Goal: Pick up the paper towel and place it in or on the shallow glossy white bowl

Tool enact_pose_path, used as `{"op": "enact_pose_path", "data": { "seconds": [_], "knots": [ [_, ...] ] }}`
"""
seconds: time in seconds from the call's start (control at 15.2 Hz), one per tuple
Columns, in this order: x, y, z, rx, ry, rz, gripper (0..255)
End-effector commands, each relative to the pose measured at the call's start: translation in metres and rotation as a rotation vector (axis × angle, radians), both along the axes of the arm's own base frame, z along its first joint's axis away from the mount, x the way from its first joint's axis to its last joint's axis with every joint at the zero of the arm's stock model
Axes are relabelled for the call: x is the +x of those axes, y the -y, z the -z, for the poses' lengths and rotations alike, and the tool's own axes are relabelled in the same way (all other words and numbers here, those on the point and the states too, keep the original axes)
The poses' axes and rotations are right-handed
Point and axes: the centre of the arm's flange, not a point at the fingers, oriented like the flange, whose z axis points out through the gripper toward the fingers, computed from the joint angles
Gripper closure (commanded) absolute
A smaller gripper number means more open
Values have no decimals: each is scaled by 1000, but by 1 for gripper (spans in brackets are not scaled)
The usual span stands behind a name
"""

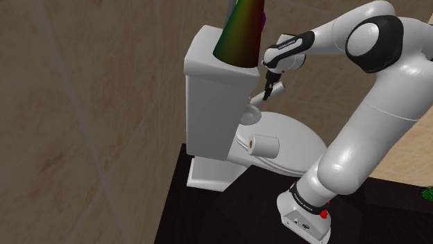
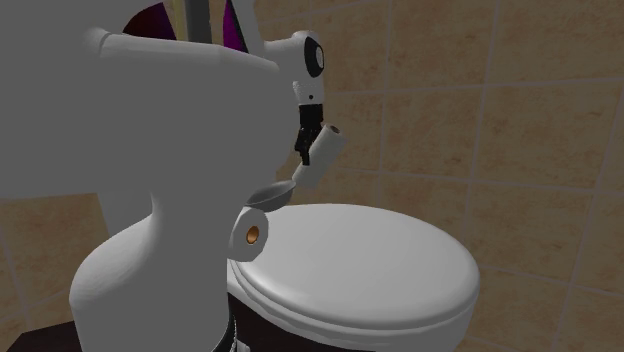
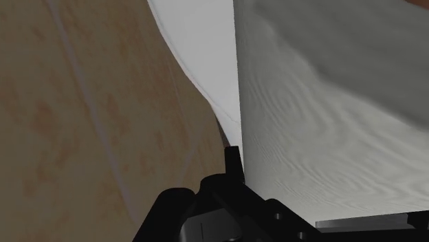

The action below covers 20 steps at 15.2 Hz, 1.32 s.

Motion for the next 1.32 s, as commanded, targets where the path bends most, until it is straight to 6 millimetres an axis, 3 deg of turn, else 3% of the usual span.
{"op": "enact_pose_path", "data": {
  "seconds": [0.0,0.33,1.06,1.25],
  "knots": [
    [0,0,-10,0,0,0,255],
    [0,0,-32,0,0,0,255],
    [19,-144,-26,0,0,0,255],
    [19,-144,-10,0,0,0,255]
  ]
}}
